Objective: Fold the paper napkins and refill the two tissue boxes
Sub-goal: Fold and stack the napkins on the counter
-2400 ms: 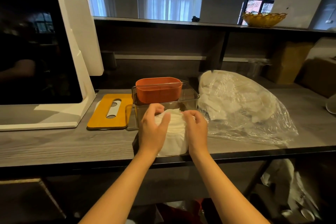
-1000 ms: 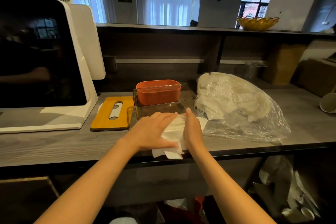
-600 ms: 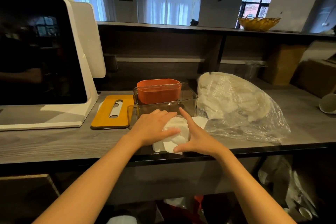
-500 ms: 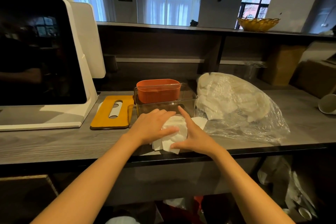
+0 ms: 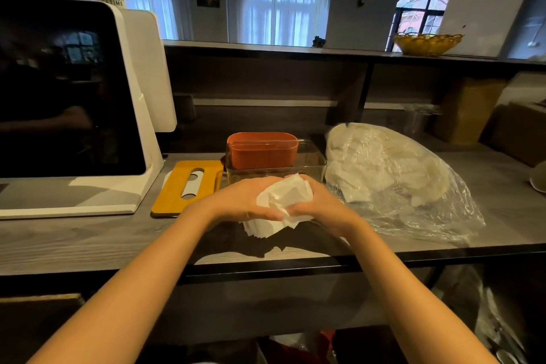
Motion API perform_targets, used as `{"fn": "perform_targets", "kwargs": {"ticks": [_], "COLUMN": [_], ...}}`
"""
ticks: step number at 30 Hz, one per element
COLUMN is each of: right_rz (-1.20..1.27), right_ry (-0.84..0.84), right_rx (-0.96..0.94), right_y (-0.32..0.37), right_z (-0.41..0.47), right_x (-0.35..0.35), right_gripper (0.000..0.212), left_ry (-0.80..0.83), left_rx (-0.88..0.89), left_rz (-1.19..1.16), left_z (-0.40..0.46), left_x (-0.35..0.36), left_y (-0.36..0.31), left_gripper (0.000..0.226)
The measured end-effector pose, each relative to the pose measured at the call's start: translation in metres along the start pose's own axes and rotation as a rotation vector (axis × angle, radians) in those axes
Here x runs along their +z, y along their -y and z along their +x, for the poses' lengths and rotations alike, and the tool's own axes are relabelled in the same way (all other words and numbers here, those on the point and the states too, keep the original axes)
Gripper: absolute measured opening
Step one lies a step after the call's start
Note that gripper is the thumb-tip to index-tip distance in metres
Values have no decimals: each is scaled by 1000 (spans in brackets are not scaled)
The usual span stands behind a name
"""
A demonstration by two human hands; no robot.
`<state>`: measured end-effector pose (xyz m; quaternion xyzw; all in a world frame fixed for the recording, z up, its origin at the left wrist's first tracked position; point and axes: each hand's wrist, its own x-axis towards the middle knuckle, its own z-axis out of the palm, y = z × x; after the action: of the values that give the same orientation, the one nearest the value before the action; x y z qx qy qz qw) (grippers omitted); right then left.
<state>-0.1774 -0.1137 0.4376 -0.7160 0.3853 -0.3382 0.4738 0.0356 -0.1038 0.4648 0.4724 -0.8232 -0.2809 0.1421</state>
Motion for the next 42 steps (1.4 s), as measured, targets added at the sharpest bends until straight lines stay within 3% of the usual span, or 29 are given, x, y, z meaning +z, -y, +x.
{"fn": "perform_targets", "kwargs": {"ticks": [11, 15, 17, 21, 24, 28, 31, 35, 42], "right_rz": [159, 237, 374, 653, 699, 595, 461, 213, -61], "right_ry": [335, 162, 28, -176, -272, -186, -189, -265, -46], "right_rx": [243, 391, 450, 466, 440, 388, 307, 356, 251], "right_y": [51, 54, 53, 45, 41, 46, 55, 56, 55], "right_z": [7, 6, 4, -9, -23, -38, -43, -41, -42], "right_x": [-29, -28, -26, -16, -2, 11, 17, 16, 2], "right_gripper": [55, 46, 56, 70, 74, 83, 61, 38, 30], "left_ry": [151, 73, -21, -101, -135, -273, -353, -394, -282], "left_rx": [-128, -267, -338, -300, -278, -305, -310, -268, -212], "left_rz": [-577, -828, -1074, -1436, -1583, -1480, -1331, -1151, -1354], "left_z": [-18, -16, -12, -9, -10, -9, -7, -8, -11], "left_x": [-12, -4, 1, 15, 25, 45, 60, 74, 60], "left_y": [-16, -17, -16, -22, -35, -57, -71, -78, -66], "left_gripper": [47, 50, 52, 53, 52, 37, 31, 22, 43]}}
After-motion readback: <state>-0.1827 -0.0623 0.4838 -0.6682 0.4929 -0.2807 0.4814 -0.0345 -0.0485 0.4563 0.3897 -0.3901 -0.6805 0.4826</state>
